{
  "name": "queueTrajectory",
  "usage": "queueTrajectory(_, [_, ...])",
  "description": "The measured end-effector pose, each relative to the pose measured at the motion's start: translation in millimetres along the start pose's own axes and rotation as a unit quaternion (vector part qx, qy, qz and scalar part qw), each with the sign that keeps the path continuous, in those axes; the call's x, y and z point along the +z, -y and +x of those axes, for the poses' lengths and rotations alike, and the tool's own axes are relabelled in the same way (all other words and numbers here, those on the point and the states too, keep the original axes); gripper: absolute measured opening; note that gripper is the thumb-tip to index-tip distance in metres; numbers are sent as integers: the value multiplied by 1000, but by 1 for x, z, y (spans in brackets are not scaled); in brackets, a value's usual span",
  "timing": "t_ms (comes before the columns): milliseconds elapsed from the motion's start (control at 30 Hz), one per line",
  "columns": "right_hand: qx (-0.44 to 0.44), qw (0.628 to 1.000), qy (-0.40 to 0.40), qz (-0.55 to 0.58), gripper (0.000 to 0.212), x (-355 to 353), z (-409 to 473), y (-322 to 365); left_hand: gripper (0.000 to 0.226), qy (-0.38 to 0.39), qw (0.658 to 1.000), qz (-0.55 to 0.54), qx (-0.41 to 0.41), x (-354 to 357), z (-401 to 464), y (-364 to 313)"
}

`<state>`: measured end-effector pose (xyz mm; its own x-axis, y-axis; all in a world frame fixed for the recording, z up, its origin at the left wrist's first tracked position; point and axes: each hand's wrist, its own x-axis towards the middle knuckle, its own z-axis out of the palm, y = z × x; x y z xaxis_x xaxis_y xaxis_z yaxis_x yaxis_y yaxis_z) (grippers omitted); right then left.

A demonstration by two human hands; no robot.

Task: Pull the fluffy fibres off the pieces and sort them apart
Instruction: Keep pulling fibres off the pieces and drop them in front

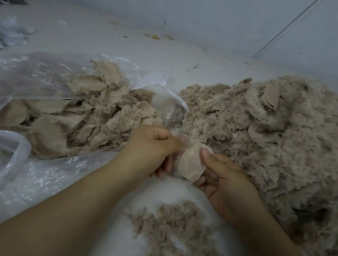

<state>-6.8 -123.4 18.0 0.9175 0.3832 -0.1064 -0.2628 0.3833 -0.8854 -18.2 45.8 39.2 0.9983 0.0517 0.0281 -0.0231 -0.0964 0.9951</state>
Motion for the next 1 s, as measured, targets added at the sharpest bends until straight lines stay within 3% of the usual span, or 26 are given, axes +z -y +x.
queueTrajectory(100, [7,1000,8,-6,30,3,-2,2,38,32,999,9,6,6,-3,-1])
queueTrajectory(267, [4,1000,-24,-5,48,4,-2,1,28,113,990,62,-50,-2,-3,-3])
queueTrajectory(400, [5,999,-42,9,34,4,-1,0,25,208,969,104,-82,-4,-7,-7])
queueTrajectory(533, [6,999,-40,27,38,4,-1,0,42,163,981,77,-73,6,-8,-2])
queueTrajectory(767, [8,998,-52,31,40,1,1,0,19,146,983,39,-106,1,-3,-2])
queueTrajectory(900, [-7,1000,5,-3,28,-2,-1,0,18,163,980,-40,-106,4,-4,-2])
queueTrajectory(1000, [2,1000,5,-2,50,-1,-4,0,12,171,978,-52,-103,5,-6,-3])
